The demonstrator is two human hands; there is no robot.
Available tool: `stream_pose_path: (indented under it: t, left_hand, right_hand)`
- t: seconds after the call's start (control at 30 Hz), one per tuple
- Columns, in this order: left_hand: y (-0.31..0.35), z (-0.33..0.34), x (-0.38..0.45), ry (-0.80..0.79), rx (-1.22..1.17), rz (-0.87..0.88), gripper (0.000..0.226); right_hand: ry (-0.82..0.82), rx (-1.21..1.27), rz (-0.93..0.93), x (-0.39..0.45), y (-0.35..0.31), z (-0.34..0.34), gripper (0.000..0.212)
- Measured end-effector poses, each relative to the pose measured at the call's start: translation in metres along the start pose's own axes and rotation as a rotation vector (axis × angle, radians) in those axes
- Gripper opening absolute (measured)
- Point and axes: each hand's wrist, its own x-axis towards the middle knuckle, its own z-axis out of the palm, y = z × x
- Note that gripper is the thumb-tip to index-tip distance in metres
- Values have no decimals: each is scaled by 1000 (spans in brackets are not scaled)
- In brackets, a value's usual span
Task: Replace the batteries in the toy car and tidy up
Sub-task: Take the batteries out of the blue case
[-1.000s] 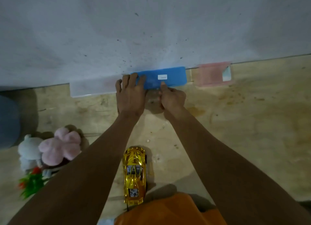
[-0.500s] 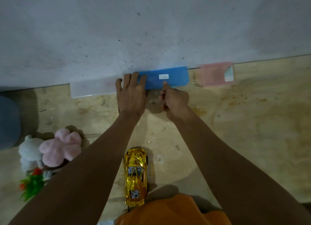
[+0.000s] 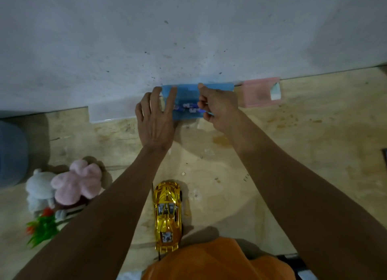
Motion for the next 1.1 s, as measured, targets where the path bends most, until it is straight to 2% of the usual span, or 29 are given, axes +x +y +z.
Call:
stream_pose_path:
  t: [0.07,0.1,0.17,0.23,0.33,0.43,0.8,0.93,1.1]
  left_hand:
    - [0,-6,3,-48,-23,7,92]
    - [0,-8,5,-70,-34,13,94]
    - [-1,-11,8,-94,-43,19,99]
    - [-5,-10,9,-81,-31,20,98]
    - [-11,-7,10,-50,-12,40,94]
    - [-11,-6,12,-64,-22,57,92]
    - [-14,-7,13,-90,-40,64,88]
    - [-14,-9,12,-116,-25,54,93]
    - [-13,-10,14,-121,-9,54,96]
  right_hand:
    - [0,-123,-78,3,1,-6,12]
    - [42,-274,-194,4,5,-9,5]
    - [93,-610,-535,4,19,-13,12]
    - [-10,-808,-764,3,37,-10,20]
    - [-60,-1160,-891,6,55,3,30]
    - [-66,-1368,-919,12,62,9,32]
    - [-91,-1617,-920,30,63,17,38]
    - [-188,-1599,-1031,34,57,9,41]
    - [-97,-1471,-1327,44,60,-4,40]
